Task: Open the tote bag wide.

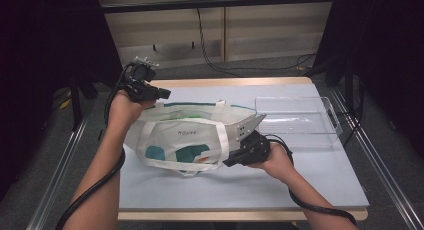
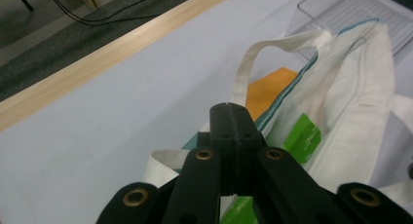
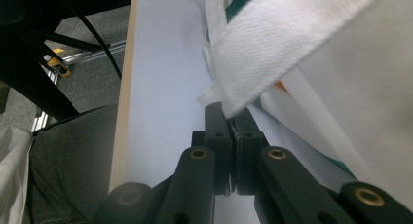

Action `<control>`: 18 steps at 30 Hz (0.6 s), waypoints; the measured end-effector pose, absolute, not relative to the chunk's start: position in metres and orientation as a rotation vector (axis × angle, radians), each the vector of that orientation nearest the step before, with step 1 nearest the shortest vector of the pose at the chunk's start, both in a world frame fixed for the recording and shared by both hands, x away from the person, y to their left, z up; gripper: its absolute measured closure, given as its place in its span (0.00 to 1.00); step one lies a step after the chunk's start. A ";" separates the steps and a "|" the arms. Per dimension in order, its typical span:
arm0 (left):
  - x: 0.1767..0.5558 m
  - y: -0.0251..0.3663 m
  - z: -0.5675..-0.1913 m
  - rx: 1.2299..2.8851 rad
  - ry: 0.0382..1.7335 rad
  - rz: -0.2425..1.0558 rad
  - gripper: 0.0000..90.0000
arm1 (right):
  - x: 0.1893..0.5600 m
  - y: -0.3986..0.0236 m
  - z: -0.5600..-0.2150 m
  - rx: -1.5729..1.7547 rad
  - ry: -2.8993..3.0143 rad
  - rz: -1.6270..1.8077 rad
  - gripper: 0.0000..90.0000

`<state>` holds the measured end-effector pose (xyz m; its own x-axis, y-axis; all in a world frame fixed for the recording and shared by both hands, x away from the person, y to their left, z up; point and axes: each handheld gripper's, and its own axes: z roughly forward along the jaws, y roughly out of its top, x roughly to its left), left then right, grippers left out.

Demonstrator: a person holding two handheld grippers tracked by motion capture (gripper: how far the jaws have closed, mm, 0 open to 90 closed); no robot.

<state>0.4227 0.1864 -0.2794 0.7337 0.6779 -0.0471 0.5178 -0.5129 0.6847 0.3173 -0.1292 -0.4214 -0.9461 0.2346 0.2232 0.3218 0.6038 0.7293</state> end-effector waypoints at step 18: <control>0.423 0.180 -0.305 2.323 0.839 0.182 0.72 | 0.317 -0.128 -0.421 -0.477 -2.716 -1.279 0.97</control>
<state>0.4231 0.1797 -0.3051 0.7851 0.6133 -0.0861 0.5227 -0.5816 0.6233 0.3174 -0.1282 -0.4209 -0.9456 0.2372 0.2227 0.3228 0.5978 0.7338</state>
